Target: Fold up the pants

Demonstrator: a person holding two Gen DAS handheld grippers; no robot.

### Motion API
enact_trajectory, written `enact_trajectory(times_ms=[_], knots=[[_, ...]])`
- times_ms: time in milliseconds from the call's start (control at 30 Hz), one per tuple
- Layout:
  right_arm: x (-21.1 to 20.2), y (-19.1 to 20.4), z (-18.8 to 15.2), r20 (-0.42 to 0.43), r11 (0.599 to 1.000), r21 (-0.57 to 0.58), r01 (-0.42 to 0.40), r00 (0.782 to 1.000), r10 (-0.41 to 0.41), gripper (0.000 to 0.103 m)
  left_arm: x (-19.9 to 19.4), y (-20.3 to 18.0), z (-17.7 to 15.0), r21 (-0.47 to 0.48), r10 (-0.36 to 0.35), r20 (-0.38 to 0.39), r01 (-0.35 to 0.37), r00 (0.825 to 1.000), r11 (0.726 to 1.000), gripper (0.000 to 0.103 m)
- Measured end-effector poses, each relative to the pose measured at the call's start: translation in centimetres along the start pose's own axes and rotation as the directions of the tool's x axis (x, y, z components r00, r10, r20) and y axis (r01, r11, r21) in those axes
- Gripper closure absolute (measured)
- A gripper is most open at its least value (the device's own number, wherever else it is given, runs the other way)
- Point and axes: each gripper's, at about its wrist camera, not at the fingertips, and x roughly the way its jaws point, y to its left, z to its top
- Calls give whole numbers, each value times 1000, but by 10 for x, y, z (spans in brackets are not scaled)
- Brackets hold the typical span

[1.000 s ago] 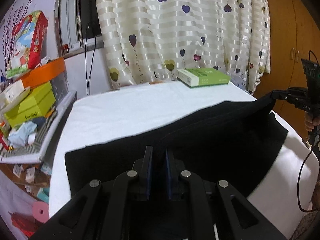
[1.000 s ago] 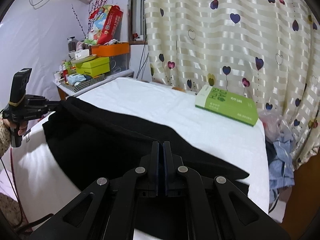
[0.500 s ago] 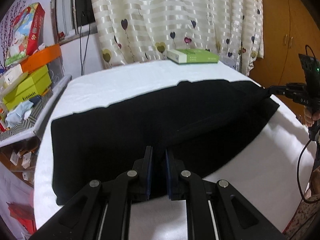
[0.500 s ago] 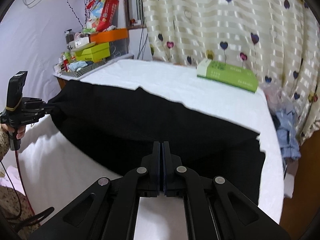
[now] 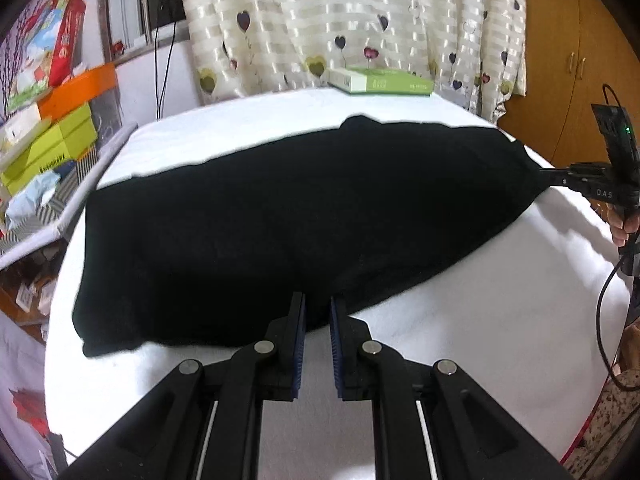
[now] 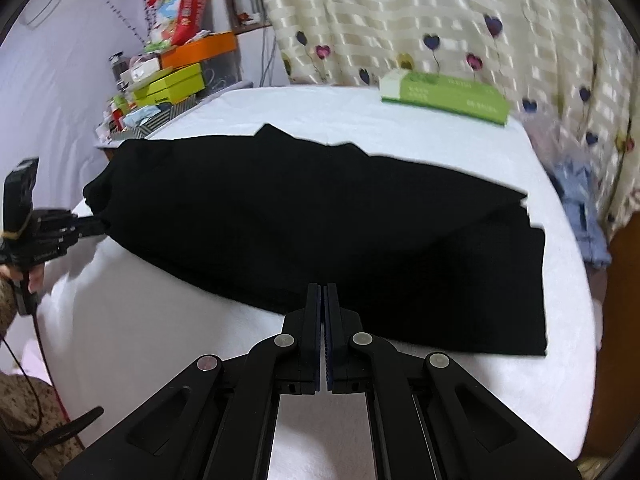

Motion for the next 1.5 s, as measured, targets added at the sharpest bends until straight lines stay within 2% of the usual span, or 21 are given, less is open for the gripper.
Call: enact_trajectory(times_ms=[100,200,300,400,500,600,700,733,867,967,1167,1333,1500], knots=[[-6,-12,0,18,999,48,0,1000,-1,102,-3,0,-5,2,-1,-13,1,1000,1000,90],[-14,-33,4,47,988,154,2,999,-9,102,-7,-1,-5,-4,-18,-13,18,1000,1000,90],[-22,-56,5,84,966,259,6,996,-29,101,-21,1,4,-41,-69,44,71,997,997,90],[-18,-71,9,70,952,304,38,996,-62,101,-31,0,15,-75,-116,109,125,987,989,85],[-10,-85,13,55,936,348,44,996,-67,95,-27,-7,25,-78,-140,127,150,982,986,73],[5,-93,17,34,919,391,-38,999,27,80,-13,-20,36,-66,-181,124,190,976,980,72],[16,-89,23,29,923,374,-84,996,79,63,2,-40,47,-40,-230,117,236,966,971,67],[19,-90,26,29,919,382,-101,995,97,61,6,-47,51,-27,-247,113,252,962,967,65],[32,-95,37,6,906,404,-126,991,135,61,22,-77,64,34,-306,83,304,948,952,64],[39,-95,47,-18,912,391,-126,989,145,61,32,-94,72,59,-339,60,336,939,940,63],[51,-98,75,11,911,374,-174,983,183,61,43,-122,78,107,-385,21,380,923,919,60],[72,-86,102,-3,934,300,-195,979,205,61,52,-132,83,97,-401,7,398,916,912,59],[86,-86,116,-15,924,297,-243,966,259,61,58,-141,87,87,-413,-6,412,911,907,59]])
